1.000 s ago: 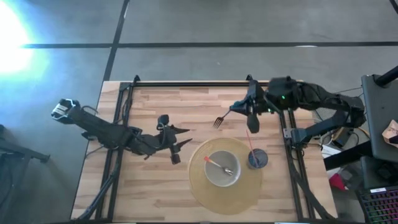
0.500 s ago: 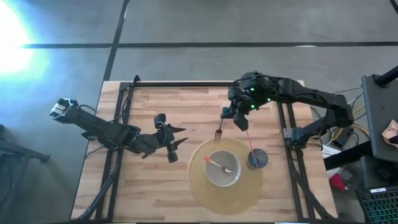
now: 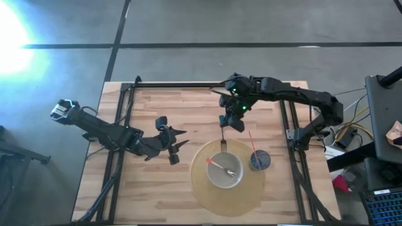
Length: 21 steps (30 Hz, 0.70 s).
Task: Pick & Place Utensil
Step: Put the blue fork into the gray bowl
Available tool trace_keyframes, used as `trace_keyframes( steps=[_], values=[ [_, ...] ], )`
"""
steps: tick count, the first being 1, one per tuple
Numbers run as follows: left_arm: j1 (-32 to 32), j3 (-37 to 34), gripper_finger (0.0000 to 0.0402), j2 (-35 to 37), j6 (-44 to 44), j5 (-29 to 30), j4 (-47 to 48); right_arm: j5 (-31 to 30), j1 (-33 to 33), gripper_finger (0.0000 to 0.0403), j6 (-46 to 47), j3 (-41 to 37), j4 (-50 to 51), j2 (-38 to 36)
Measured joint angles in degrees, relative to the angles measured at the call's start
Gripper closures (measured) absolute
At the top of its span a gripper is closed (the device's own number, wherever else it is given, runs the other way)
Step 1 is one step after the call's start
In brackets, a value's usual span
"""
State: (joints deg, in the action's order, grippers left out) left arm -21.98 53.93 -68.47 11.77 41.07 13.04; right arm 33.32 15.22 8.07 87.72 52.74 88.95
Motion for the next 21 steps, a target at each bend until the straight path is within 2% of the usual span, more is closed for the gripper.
trace_keyframes(
  steps=[11,17,21],
  values=[
    [0.00,-0.08,0.0238,0.09,0.35,-0.51,0.06,7.08,-0.47,0.0394,-2.65,-0.39,1.99,7.92],
    [-0.02,-0.11,0.0238,1.26,0.29,-0.52,1.22,7.06,-2.88,0.0394,-3.84,-2.04,2.30,9.31],
    [-0.04,-0.11,0.0238,2.42,0.56,-0.51,1.80,6.37,-5.18,0.0394,-3.45,-5.30,-0.98,8.32]
  ],
)
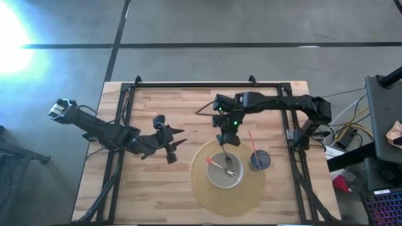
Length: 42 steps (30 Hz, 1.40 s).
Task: Pick & Place Utensil
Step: Put the blue fork into the gray bowl
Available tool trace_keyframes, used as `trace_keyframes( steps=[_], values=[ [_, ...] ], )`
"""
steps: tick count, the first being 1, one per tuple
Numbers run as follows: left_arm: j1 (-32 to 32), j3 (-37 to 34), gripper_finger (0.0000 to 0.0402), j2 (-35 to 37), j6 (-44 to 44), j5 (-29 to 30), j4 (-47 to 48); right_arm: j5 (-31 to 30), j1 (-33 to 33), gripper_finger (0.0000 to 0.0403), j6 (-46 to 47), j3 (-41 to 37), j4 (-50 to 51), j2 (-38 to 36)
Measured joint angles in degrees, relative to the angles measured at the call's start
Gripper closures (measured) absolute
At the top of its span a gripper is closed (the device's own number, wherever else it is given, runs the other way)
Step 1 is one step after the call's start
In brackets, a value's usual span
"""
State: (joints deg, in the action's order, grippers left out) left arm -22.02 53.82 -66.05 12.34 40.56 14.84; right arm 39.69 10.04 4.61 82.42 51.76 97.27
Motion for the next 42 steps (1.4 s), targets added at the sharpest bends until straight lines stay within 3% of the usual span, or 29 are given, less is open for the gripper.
trace_keyframes(
  steps=[15,27,42],
  values=[
    [-0.17,-0.31,0.0238,0.53,0.17,-0.04,0.60,-8.30,-1.53,0.0394,6.66,-13.95,-16.01,-9.14],
    [-0.15,-0.31,0.0238,0.53,0.17,-0.04,0.11,-8.40,-1.55,0.0394,13.45,-26.58,-27.10,-15.93],
    [-0.15,-0.31,0.0238,0.53,0.24,-0.04,-0.32,-8.33,-1.53,0.0394,14.00,-29.02,-30.51,-16.54]
  ],
)
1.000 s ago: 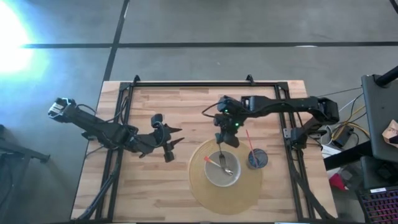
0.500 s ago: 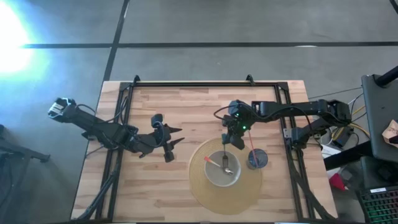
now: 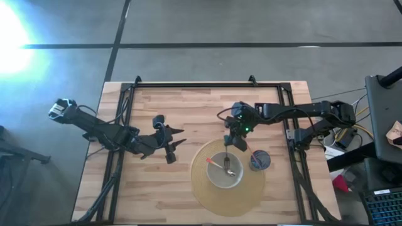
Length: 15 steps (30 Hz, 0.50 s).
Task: Pick & Place Utensil
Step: Put the blue fork into the gray bowl
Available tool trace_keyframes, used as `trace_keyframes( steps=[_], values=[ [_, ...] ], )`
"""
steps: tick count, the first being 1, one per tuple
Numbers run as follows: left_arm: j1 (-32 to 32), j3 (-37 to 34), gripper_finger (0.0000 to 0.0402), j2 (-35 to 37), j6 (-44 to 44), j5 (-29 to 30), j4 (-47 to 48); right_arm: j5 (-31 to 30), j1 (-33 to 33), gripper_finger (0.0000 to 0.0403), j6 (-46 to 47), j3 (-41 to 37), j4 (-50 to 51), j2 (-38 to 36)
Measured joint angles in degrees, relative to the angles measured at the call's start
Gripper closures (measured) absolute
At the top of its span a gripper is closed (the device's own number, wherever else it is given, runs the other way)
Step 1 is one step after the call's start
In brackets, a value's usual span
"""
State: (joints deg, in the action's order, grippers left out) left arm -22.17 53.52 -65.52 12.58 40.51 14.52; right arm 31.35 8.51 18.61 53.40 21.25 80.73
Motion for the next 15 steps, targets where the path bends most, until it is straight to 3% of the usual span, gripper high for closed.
trace_keyframes(
  steps=[15],
  values=[
    [0.02,0.00,0.0239,-0.02,0.02,0.00,0.03,0.14,-0.02,0.0394,-0.16,0.62,-0.44,0.12]
  ],
)
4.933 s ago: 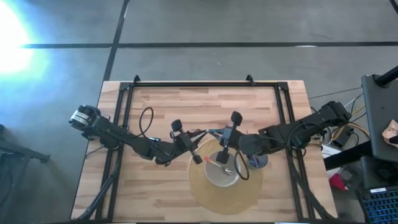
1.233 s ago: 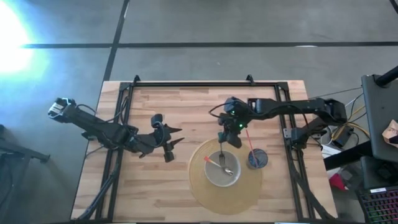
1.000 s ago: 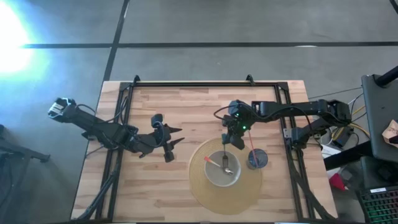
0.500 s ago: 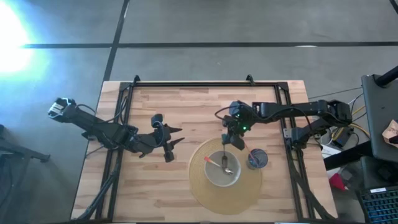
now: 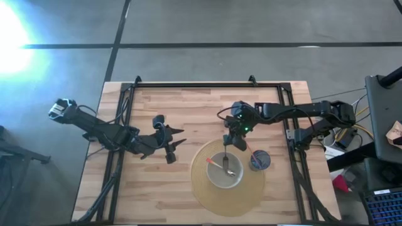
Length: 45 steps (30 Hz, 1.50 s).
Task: Pick & Place Utensil
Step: Put the blue fork into the gray bowl
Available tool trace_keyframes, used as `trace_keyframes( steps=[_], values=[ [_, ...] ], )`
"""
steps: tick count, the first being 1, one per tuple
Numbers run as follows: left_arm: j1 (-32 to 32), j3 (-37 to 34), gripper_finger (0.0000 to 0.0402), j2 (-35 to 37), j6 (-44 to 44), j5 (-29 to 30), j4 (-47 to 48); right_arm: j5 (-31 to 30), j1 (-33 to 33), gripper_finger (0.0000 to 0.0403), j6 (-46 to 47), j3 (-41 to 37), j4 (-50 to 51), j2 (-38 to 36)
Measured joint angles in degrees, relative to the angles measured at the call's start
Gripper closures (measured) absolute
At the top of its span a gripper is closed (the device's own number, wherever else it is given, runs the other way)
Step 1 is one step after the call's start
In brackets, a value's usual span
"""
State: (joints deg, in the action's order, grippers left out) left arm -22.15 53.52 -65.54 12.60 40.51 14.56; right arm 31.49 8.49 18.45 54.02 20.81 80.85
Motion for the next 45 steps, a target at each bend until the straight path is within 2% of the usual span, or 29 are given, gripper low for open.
trace_keyframes(
  steps=[8,15,23,36,45],
  values=[
    [0.00,0.00,0.0239,0.00,0.04,0.00,-0.01,-0.07,0.00,0.0394,-1.70,3.44,-0.21,-0.03],
    [-0.04,0.00,0.0239,0.00,0.04,0.00,-0.01,-6.06,-0.09,0.0394,-1.50,1.85,-0.14,0.03],
    [-0.02,0.00,0.0239,0.00,0.04,0.00,-0.01,-6.17,-0.13,0.0394,0.89,-0.74,-4.85,0.03],
    [-0.02,0.00,0.0239,0.00,0.04,0.01,-0.01,-5.75,-2.34,0.0394,1.03,-1.29,-4.90,5.01],
    [0.00,0.00,0.0239,0.00,0.03,0.00,0.01,-5.29,-2.23,0.0394,0.97,-1.29,-3.51,5.02]
  ],
)
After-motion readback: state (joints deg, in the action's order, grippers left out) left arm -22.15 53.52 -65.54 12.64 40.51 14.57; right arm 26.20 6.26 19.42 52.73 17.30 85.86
